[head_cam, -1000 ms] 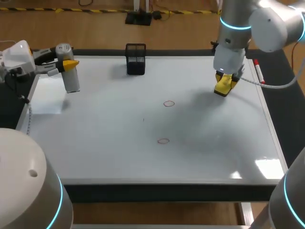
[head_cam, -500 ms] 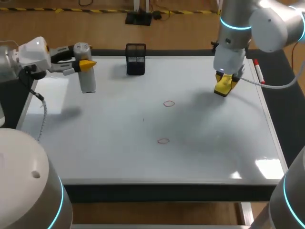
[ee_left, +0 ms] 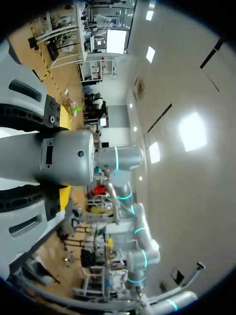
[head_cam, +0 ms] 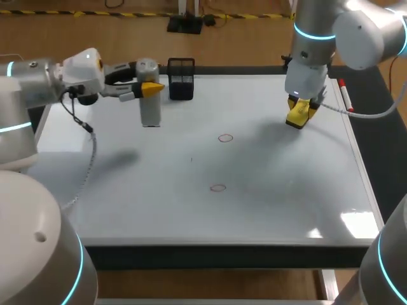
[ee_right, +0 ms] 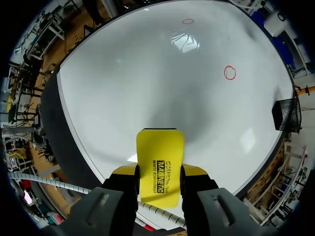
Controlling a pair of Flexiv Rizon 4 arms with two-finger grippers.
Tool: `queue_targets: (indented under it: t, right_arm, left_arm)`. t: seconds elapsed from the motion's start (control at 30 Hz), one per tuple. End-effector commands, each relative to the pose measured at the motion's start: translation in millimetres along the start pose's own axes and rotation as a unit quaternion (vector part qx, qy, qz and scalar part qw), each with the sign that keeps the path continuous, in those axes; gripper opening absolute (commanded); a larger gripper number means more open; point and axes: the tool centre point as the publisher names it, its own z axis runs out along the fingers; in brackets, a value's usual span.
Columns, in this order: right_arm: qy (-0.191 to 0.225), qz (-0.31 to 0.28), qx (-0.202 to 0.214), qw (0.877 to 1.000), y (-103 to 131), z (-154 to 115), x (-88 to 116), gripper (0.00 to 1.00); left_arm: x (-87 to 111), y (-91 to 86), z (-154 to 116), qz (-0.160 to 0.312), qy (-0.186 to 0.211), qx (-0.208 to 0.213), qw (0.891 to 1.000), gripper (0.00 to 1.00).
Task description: Pick up the inspection probe, press it on each red-marked spot on the whiteboard one by one, put down the probe, pick up the eraser, and wipe off all the red marks.
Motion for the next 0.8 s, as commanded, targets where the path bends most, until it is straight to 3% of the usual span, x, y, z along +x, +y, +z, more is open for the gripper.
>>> queue_targets:
  t: [0.03,0.33,0.8]
  right_arm:
    - [0.001,-0.001,0.001,1.000,-0.5,-0.6,0.0,0.00]
    - [0.001,-0.001,0.001,1.000,-0.5,-0.6,0.0,0.00]
    - [0.001,-0.001,0.001,1.000,-0.5,-0.6,0.0,0.00]
  left_arm:
    - [-3.7,10.5,29.1,-0.007,0.010,0.006,1.000,0.00]
    - [-2.3,21.4,78.4,-0.018,0.042,0.008,0.999,0.00]
    - [-2.0,41.9,136.7,-0.019,0.042,0.011,0.999,0.00]
